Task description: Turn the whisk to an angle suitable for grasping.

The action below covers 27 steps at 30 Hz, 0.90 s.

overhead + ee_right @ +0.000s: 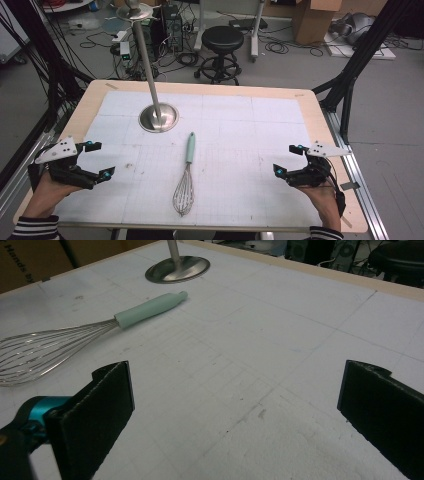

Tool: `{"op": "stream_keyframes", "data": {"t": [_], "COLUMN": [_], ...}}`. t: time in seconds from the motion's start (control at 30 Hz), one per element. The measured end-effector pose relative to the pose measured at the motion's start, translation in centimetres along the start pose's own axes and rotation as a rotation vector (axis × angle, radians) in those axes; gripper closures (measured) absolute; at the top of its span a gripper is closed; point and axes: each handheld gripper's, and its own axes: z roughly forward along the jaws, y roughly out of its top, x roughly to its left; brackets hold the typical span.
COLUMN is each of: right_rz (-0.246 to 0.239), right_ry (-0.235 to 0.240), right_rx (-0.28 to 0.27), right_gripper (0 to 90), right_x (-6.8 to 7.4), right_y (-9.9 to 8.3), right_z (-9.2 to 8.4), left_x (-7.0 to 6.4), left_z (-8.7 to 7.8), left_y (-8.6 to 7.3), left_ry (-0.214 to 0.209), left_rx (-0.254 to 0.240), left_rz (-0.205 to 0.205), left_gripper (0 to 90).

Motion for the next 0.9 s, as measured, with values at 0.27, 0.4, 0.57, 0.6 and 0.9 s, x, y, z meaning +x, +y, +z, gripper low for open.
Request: {"op": "stream_keyframes", "data": {"t": [0.27,0.4,0.57,0.6,0.9], "right_rz": [0.01,0.007,0.008,0.005,0.0], "right_ry": [0.008,0.006,0.003,0.007,0.014], "right_rx": [0.006,0.007,0.015,0.015,0.014], "right_gripper": [0.8,0.8,0.8,0.8,0.8], "right_x": [-0.2,0.0,0.0,0.0,0.0], "right_y": [0.0,0.1,0.1,0.1,0.1], "right_z": [0.1,0.3,0.4,0.3,0.3], "left_x": [-0.1,-0.1,0.3,0.3,0.1], "left_z": [-0.1,0.0,0.2,0.3,1.9], "left_y": [0.3,0.8,1.6,1.8,4.8], "left_ry": [-0.009,-0.027,-0.037,-0.044,-0.102], "left_rx": [0.004,0.018,0.034,0.041,0.105], "left_rz": [0.012,0.028,0.031,0.035,0.091], "left_gripper": [1.7,1.6,1.7,1.7,1.7]}}
